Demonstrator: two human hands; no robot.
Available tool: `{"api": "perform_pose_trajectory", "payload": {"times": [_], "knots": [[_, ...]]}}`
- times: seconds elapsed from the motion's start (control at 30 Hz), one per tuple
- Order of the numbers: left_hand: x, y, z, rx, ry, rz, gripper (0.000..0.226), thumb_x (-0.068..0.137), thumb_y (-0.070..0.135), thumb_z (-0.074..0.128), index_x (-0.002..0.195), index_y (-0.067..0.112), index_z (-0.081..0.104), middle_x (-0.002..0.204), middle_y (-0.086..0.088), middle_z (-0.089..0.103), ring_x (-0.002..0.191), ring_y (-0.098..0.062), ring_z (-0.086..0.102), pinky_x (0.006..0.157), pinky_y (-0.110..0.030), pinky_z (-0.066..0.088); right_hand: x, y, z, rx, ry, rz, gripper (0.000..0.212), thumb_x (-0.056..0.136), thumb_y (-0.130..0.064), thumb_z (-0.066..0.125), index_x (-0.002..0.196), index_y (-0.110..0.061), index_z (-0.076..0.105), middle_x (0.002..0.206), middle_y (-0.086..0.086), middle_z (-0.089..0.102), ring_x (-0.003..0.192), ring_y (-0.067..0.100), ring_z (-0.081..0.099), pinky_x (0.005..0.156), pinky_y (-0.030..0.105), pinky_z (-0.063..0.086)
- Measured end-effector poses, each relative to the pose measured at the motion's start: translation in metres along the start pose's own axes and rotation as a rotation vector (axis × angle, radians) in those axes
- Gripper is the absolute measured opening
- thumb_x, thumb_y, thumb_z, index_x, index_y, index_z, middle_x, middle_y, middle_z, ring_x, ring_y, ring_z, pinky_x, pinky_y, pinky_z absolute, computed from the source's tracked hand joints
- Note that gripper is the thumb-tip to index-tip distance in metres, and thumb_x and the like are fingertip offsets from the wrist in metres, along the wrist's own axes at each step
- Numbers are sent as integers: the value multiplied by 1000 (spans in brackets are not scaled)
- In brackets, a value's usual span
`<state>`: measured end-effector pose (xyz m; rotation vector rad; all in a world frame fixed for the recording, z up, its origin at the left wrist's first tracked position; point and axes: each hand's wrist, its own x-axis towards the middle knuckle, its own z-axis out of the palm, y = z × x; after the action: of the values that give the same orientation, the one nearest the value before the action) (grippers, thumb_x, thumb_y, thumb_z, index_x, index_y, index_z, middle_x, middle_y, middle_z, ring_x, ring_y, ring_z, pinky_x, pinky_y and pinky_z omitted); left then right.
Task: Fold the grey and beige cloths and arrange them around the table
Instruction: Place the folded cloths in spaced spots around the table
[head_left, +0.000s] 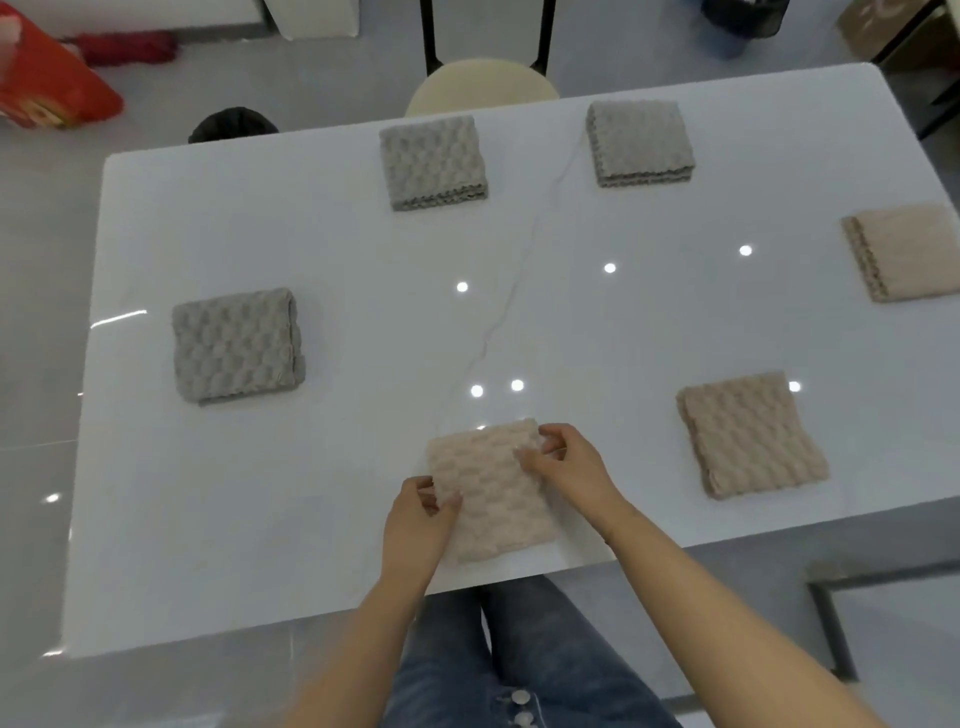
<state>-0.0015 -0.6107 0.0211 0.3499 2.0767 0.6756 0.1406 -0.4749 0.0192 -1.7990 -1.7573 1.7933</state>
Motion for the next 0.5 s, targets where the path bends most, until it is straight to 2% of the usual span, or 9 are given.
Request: {"api": "perform_pose_trajectory", "payload": {"times": [0.1, 0.2, 0.27, 0.33, 0.4, 0.5], "knots": [[0, 2, 6, 20, 5, -17, 25, 89, 34, 61, 105, 16, 55, 92, 2, 61, 83, -12, 58, 64, -18, 41, 6, -9, 7, 28, -14, 2, 40, 83, -32, 69, 117, -20, 50, 94, -6, 50, 79, 5, 50, 67, 16, 43], [4, 9, 3, 62, 9, 34, 17, 90, 28, 61, 84, 13, 58, 73, 4, 56, 63, -7, 51, 49, -12, 35, 9, -10, 13, 34, 17, -8, 27, 84, -26, 67, 105, -19, 52, 85, -7, 48, 71, 4, 48, 65, 17, 43], [8, 13, -4, 56, 24, 73, 19, 89, 24, 63, 76, 12, 57, 68, 2, 54, 59, -10, 49, 46, -11, 34, 7, -8, 13, 68, 31, 9, 20, 85, -22, 67, 96, -15, 53, 80, -8, 47, 69, 4, 47, 62, 16, 40], [13, 17, -14, 51, 26, 68, 18, 89, 27, 63, 81, 12, 57, 75, 1, 57, 65, -11, 52, 52, -15, 37, 1, -4, 14, 135, 28, 56, 18, 84, -21, 68, 91, -13, 54, 81, -5, 52, 72, 9, 51, 67, 19, 45], [22, 24, -25, 50, 10, 99, 16, 88, 29, 64, 88, 15, 56, 81, 3, 57, 70, -7, 52, 59, -17, 39, -6, 0, 17, 228, 45, 113, 18, 83, -21, 69, 92, -12, 55, 92, 3, 60, 83, 15, 57, 78, 29, 51], [41, 44, -32, 86, -58, 204, 13, 87, 26, 65, 93, 16, 58, 84, 6, 58, 71, -4, 51, 61, -14, 38, -18, 6, 23, 384, 105, 190, 18, 84, -17, 67, 92, -12, 52, 97, 8, 61, 82, 17, 58, 74, 28, 52]]}}
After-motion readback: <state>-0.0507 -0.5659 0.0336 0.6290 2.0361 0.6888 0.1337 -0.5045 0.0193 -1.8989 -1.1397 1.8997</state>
